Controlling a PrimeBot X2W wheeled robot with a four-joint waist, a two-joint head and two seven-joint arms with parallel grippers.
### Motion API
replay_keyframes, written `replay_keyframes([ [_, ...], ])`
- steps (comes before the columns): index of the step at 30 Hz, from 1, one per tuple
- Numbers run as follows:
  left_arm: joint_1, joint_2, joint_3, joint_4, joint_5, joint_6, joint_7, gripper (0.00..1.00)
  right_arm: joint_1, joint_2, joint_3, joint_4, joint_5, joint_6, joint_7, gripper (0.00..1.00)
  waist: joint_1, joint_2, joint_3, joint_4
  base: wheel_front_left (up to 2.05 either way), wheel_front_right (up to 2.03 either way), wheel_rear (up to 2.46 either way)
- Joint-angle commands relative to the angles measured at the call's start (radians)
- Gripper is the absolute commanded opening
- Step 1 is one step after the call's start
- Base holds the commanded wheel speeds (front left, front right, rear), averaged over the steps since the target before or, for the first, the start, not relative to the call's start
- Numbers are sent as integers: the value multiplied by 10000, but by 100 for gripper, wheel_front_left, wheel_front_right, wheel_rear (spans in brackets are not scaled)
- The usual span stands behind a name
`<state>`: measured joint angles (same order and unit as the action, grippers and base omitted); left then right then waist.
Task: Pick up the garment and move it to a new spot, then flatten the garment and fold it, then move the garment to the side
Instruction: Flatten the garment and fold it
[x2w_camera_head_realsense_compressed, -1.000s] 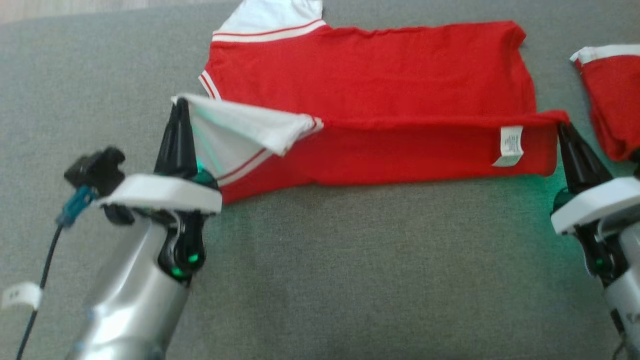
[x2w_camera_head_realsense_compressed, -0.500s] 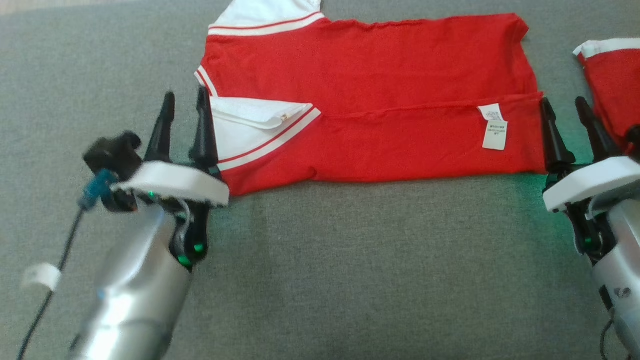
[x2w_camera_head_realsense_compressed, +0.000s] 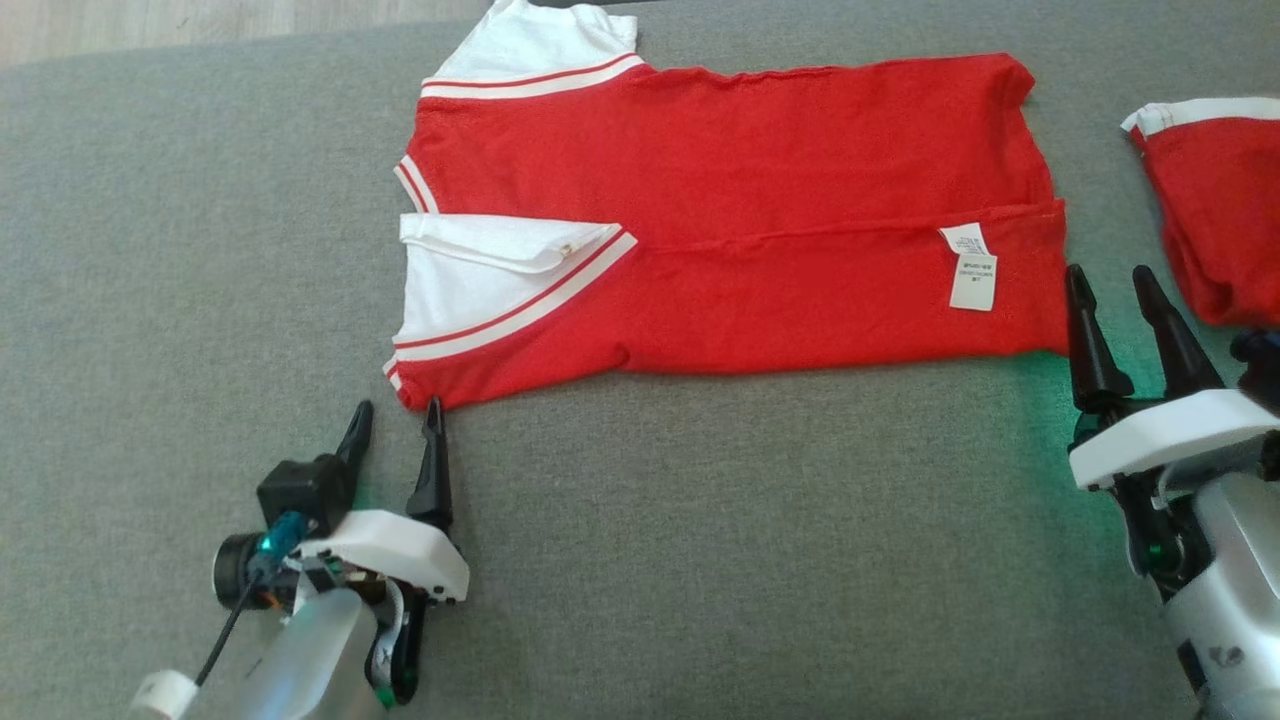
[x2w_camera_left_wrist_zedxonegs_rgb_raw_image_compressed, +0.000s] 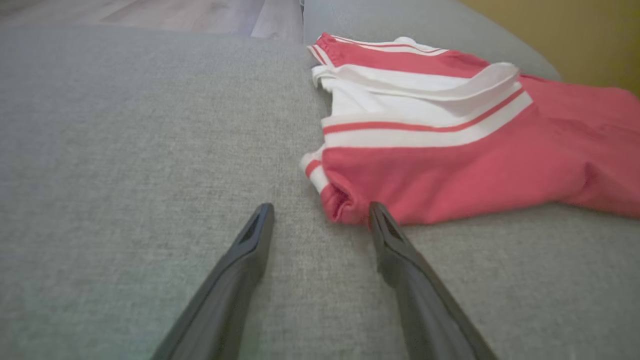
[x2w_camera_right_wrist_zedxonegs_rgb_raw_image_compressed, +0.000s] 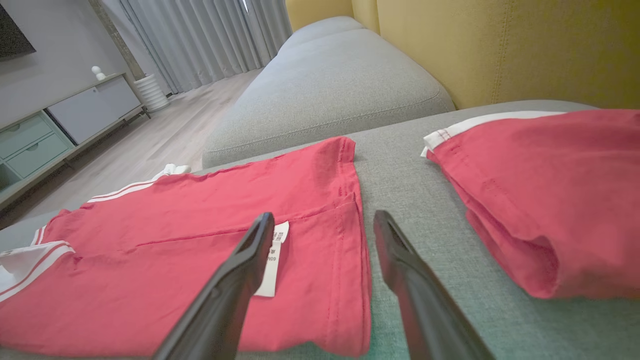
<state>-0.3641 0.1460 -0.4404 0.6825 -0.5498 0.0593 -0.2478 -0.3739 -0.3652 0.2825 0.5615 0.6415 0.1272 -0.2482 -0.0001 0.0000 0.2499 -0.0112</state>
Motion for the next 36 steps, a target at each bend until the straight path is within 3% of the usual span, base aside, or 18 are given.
replay_keyframes([
  [1,-466,165,275,74,103,77,-49,100,20,-78,65,-300,-68,35,-133,100,1,0,7,-48,0,0,0],
  [5,-662,117,259,608,81,91,1,100,28,-61,78,-314,-124,35,-134,100,1,0,-6,-103,0,0,0],
  [6,-721,97,250,750,68,57,-2,89,42,-65,77,-299,-148,35,-134,100,1,0,-19,-109,0,0,0],
  [7,-779,80,240,875,64,25,-8,75,60,-67,70,-283,-170,35,-134,100,1,0,-39,-109,0,0,0],
  [10,-907,50,164,1251,73,-127,-23,0,153,-48,40,-182,-204,35,-134,100,1,0,-152,-86,0,0,0],
  [18,-843,-69,18,1635,-82,-589,-22,0,185,148,104,933,-272,35,125,100,1,0,-574,55,0,0,0],
  [29,-780,16,-55,1132,5,-664,-93,0,-840,654,-242,3583,-1392,35,196,100,1,0,-632,492,0,0,0],
  [30,-781,15,-61,1094,14,-663,-97,0,-925,699,-253,3771,-1450,35,227,89,1,0,-624,524,0,0,0],
  [33,-803,24,-77,1014,42,-656,-106,0,-1081,758,-176,4151,-1524,35,317,0,1,0,-618,601,0,0,0],
  [36,-776,46,-77,942,63,-641,-114,0,-1068,697,-82,4287,-1459,35,338,0,1,0,-680,643,0,0,0],
])
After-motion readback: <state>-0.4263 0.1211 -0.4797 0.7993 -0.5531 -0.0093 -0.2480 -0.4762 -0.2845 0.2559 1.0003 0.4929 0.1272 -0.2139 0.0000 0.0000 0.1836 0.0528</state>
